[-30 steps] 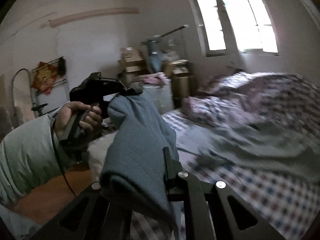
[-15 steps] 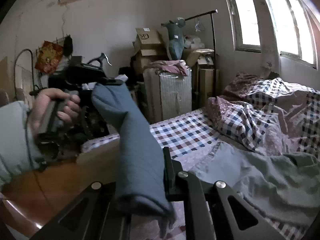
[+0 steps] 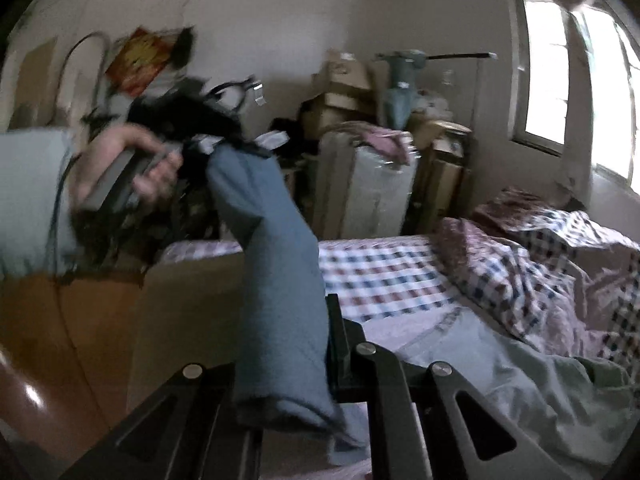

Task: Fold clothes
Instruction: 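Lift the folded dark green sweatshirt off the duvet with both tools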

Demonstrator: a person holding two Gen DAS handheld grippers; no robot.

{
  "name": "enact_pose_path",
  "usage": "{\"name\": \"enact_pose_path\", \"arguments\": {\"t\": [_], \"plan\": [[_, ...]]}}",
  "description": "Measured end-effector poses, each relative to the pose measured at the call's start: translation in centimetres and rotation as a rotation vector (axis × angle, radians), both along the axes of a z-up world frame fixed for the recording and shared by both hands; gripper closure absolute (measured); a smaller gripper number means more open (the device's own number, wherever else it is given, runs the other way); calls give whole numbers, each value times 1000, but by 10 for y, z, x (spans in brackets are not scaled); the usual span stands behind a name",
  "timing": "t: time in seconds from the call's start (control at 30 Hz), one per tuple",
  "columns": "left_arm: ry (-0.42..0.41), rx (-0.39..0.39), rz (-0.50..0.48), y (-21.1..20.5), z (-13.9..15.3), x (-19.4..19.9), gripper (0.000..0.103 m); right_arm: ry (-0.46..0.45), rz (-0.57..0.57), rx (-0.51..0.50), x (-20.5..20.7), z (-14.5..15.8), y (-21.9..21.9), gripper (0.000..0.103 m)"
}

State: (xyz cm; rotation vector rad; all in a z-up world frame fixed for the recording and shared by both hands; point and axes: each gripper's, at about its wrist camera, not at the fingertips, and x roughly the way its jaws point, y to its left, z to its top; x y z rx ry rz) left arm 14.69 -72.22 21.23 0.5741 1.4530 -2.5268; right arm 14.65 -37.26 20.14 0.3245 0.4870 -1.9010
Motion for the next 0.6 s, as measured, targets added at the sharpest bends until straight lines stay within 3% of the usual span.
{"name": "enact_pose_path", "arguments": {"t": [0.17, 0.43, 0.5, 0.57, 0.6], "plan": [[-24, -46, 11, -4, -13, 39, 89, 80, 63, 37, 48, -28, -7, 96], [-92, 11, 82, -22, -59, 94, 88, 31, 172, 167, 92, -74, -19, 92], [-132, 25, 105, -26, -75, 105, 87, 10, 192, 201, 99, -80, -19, 82], [-169, 45, 125, -31, -91, 115, 85, -3, 218, 210, 107, -80, -12, 53], [-185, 47, 136, -33, -97, 120, 84, -10, 231, 214, 111, -79, -9, 51]]}}
